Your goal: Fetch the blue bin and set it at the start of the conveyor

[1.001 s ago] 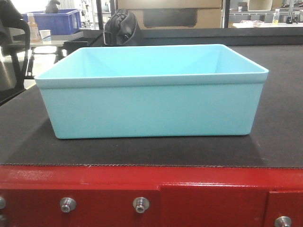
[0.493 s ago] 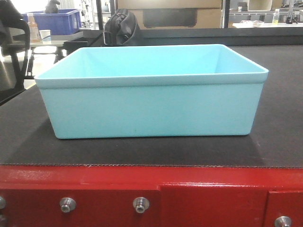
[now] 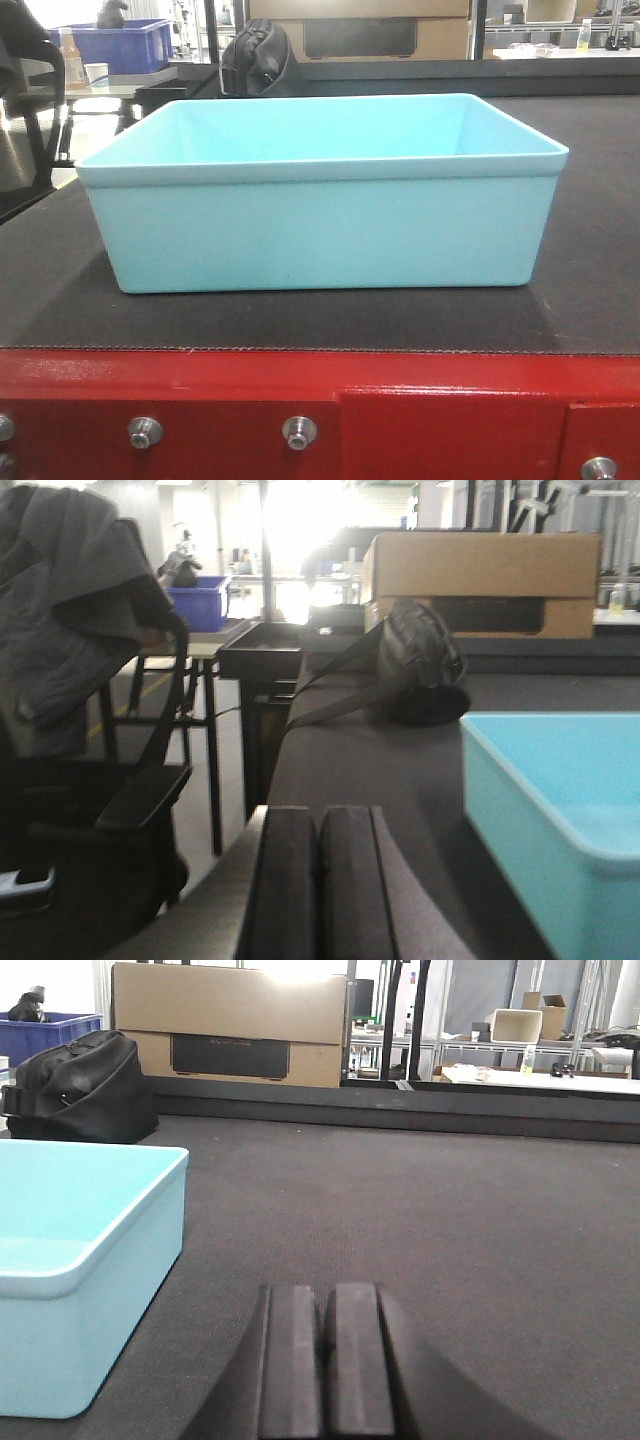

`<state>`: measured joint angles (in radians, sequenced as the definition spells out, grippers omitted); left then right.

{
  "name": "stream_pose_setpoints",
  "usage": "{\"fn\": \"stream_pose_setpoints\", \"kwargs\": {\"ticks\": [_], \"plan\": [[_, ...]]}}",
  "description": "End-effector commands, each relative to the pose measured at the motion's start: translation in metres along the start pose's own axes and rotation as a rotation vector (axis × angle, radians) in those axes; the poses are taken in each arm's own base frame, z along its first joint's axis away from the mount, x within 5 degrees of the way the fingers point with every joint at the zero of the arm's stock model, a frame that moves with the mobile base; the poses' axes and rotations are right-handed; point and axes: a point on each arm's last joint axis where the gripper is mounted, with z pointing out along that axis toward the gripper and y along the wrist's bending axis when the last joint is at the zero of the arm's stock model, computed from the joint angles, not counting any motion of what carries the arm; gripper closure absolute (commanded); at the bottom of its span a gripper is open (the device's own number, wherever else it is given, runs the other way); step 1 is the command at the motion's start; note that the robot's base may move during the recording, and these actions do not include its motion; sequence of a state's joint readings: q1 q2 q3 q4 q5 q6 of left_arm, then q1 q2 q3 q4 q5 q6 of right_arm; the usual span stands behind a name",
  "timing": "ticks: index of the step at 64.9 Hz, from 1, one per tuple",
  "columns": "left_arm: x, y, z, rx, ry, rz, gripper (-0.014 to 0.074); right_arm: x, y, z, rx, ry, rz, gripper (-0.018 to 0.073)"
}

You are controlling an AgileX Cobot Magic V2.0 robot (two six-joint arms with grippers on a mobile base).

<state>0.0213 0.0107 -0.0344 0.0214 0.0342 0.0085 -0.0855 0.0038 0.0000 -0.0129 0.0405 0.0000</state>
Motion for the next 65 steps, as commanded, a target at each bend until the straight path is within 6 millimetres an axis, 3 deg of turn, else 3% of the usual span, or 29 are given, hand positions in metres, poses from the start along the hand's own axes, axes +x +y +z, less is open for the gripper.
{"fn": "stream_pose_setpoints", "kwargs": {"ticks": [1, 65], "plan": [[0.0072, 0.0021, -0.0001, -0.043, -0.018, 0.006, 0.0708, -0.0020, -0.0002, -0.0003, 0.003, -0.023, -0.004, 0.0726], [0.0091, -0.0002, 0.0000, -0.002, 0.002, 0.016, 0.0708, -0.0020, -0.0002, -0.0003, 0.003, -0.023, -0.004, 0.0726]]}}
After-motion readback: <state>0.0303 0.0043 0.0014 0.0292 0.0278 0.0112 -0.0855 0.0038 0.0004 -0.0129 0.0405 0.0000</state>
